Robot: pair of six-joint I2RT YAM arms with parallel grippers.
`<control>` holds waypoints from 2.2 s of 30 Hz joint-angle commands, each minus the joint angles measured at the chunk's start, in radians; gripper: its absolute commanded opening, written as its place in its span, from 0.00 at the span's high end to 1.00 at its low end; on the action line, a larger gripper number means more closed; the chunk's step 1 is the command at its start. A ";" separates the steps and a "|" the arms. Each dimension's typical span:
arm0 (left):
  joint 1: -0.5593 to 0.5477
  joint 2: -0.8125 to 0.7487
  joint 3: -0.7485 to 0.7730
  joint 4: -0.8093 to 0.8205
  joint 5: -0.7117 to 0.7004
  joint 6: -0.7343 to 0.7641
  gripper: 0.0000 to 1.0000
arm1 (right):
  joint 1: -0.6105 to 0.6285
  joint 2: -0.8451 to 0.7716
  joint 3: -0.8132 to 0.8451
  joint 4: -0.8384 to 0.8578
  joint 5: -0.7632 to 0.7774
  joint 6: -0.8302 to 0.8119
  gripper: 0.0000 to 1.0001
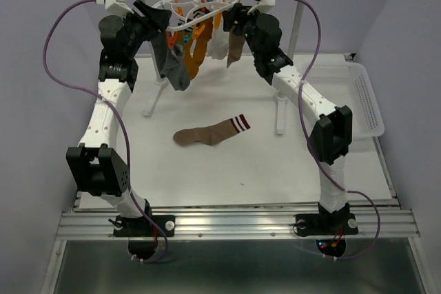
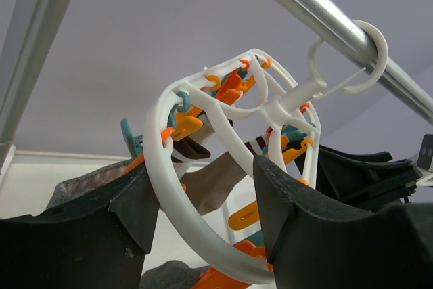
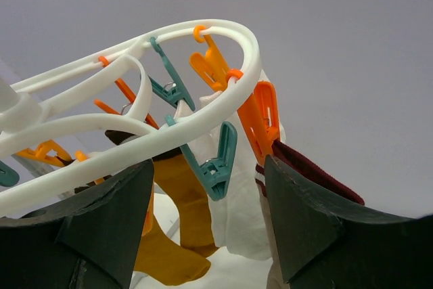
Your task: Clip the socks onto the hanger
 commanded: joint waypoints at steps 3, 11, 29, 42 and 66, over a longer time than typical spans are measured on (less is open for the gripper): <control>0.010 -0.070 0.021 0.062 0.014 0.024 0.35 | -0.004 -0.013 0.028 0.091 -0.008 -0.013 0.33; 0.016 -0.083 0.010 0.068 0.022 0.030 0.36 | -0.004 -0.002 0.041 0.127 -0.029 -0.024 0.36; 0.041 -0.075 0.010 0.069 0.050 0.027 0.36 | -0.004 0.016 0.055 0.105 -0.104 0.024 0.36; 0.088 -0.021 0.052 0.068 0.111 -0.013 0.37 | -0.013 -0.017 -0.022 0.104 -0.158 -0.013 0.36; 0.107 -0.020 0.046 0.091 0.163 -0.027 0.40 | -0.013 0.015 0.018 0.186 -0.152 -0.025 0.37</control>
